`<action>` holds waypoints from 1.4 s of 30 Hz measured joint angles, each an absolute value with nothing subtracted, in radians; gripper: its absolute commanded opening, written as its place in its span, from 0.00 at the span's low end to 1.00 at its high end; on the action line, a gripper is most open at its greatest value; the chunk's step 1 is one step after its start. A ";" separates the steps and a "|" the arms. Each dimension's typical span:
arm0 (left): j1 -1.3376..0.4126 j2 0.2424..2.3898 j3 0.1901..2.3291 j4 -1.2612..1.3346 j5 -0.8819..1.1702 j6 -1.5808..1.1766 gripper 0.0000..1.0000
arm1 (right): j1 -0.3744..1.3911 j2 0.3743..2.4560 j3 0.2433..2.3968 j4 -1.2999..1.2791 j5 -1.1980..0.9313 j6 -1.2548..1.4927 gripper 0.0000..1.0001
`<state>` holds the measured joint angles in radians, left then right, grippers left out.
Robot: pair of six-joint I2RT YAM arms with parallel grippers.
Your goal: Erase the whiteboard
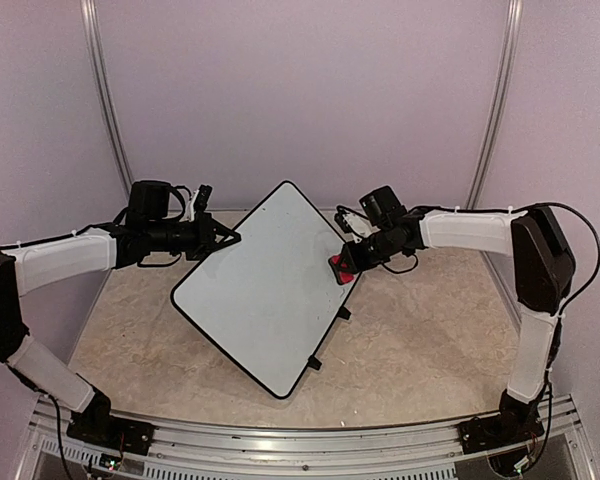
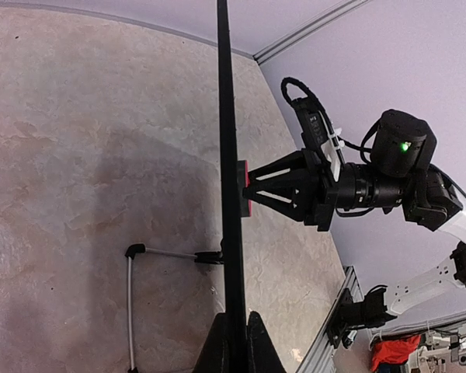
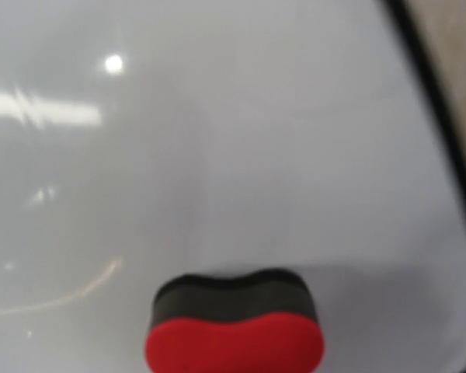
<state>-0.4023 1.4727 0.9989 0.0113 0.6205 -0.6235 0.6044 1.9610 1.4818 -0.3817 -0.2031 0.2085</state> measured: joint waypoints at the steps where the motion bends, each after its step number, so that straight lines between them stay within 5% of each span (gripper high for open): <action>1: -0.402 1.473 0.999 0.011 0.621 -0.624 0.00 | 0.604 1.943 1.442 -0.370 -0.210 0.210 0.17; 9: -0.402 1.473 0.999 0.012 0.624 -0.624 0.00 | 0.641 1.872 1.291 -0.351 -0.224 0.210 0.17; 24: -0.402 1.473 0.999 0.015 0.619 -0.623 0.00 | 0.646 1.934 1.466 -0.421 -0.168 0.210 0.17; 42: -0.402 1.473 0.999 0.015 0.624 -0.629 0.00 | 0.637 1.919 1.356 -0.567 -0.131 0.164 0.17</action>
<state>-0.4023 1.4727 0.9989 0.0154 0.6243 -0.6289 0.6373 1.9190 1.3560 -0.5671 -0.1310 0.1638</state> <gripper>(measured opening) 0.035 0.180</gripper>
